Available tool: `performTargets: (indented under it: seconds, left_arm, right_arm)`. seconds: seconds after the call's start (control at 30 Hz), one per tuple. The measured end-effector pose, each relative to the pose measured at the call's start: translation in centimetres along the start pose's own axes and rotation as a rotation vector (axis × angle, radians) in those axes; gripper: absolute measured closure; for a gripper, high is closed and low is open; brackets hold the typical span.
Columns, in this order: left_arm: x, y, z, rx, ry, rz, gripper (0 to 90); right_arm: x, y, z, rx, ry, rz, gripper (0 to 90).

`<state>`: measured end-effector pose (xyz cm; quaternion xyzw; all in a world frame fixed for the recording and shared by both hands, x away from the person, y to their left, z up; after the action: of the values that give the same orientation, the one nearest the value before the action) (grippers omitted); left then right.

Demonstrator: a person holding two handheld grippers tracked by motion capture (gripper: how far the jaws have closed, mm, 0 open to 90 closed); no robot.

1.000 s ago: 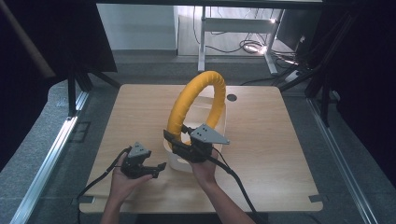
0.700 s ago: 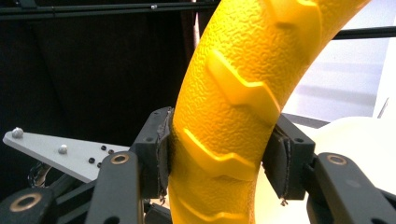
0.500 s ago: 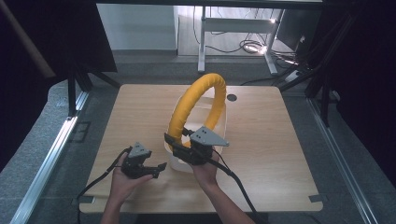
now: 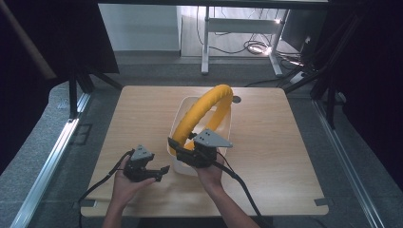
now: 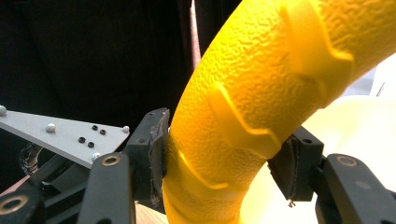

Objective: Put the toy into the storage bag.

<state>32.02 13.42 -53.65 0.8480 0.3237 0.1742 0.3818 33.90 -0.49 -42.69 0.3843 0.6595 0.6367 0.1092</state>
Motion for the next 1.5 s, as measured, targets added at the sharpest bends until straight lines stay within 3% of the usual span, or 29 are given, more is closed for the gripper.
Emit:
performTargets:
  seconds: [0.43,0.5,0.57,0.77,0.97,1.1,1.27,1.5]
  left_arm:
    - [0.0,0.0,0.1,0.004,-0.002,0.003,20.9]
    - [0.0,0.0,0.1,0.005,-0.001,0.003,20.8]
    - [0.0,0.0,0.1,0.005,-0.002,0.003,20.8]
    - [-0.1,0.0,0.1,0.006,-0.003,0.002,20.8]
    - [-0.1,0.0,0.1,0.007,-0.001,0.004,20.7]
    - [-0.1,-0.1,0.2,0.012,-0.004,0.006,20.7]
    - [-0.1,-0.1,0.2,0.015,-0.005,0.008,20.6]
    - [-0.1,-0.1,0.2,0.014,-0.005,0.008,20.6]
  right_arm:
    - [-0.1,-0.1,-0.2,0.005,0.005,0.008,42.4]
    - [-0.1,0.1,-0.3,-0.005,-0.002,0.002,35.3]
    - [-0.2,0.2,-0.5,-0.014,-0.004,0.004,33.7]
    - [-0.3,0.8,-1.4,-0.045,0.009,0.006,28.3]
    - [-0.4,0.6,-2.3,-0.024,0.028,0.017,23.8]
    - [-0.7,0.5,-2.7,-0.016,0.025,0.011,23.8]
    - [-1.1,0.4,-3.4,-0.011,0.032,0.037,23.7]
    - [-1.8,0.3,-5.4,-0.017,0.025,0.034,23.7]
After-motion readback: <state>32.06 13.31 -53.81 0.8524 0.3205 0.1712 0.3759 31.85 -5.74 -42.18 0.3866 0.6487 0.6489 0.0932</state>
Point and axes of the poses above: each handheld gripper's, and its own axes: z roughly forward along the jaws, y roughly out of its top, x roughly to its left, the point moved 7 cm from there along z, roughly forward along the jaws, and after that the axes turned 13 degrees about z, right-handed, at the moved point
